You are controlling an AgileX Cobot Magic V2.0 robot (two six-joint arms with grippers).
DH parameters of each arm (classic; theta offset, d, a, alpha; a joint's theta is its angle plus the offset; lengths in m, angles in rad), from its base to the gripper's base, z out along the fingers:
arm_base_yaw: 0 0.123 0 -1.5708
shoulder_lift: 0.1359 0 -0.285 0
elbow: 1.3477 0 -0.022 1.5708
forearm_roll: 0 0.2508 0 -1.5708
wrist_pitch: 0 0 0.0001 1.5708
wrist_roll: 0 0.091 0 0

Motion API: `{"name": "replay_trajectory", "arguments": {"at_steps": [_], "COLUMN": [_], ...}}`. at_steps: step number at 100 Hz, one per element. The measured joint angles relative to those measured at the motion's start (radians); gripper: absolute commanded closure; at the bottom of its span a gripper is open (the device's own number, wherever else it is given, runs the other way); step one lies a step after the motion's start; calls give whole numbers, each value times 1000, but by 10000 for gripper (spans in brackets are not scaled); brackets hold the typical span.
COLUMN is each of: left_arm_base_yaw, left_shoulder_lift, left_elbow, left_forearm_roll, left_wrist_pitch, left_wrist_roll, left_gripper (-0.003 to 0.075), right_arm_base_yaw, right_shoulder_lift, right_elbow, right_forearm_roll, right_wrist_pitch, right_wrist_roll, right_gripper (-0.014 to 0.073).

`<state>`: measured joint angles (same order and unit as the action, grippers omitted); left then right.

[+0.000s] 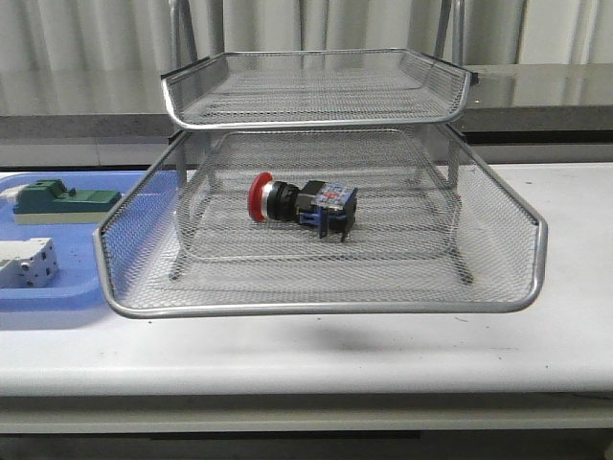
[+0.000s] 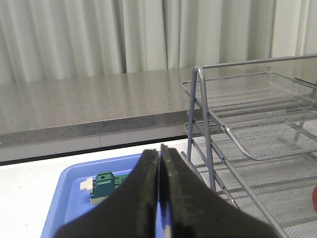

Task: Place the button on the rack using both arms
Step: 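Withdraw the left gripper upward away from the rack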

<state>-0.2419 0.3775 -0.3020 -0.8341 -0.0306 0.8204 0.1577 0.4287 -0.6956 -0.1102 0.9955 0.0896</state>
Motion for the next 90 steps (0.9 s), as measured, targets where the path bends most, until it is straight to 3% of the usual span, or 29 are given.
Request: {"name": "replay_trajectory", "arguments": {"at_steps": [90], "left_arm_base_yaw": [0], "left_shoulder_lift": [0], "left_elbow": [0], "left_forearm_roll": [0], "left_wrist_pitch": [1], "left_wrist_roll": [0], "left_gripper": [741], "right_arm_base_yaw": [0], "right_shoulder_lift": [0], "right_elbow": [0], "right_forearm_roll": [45], "right_wrist_pitch": [-71], "right_wrist_roll": [0], "right_gripper": [664]}}
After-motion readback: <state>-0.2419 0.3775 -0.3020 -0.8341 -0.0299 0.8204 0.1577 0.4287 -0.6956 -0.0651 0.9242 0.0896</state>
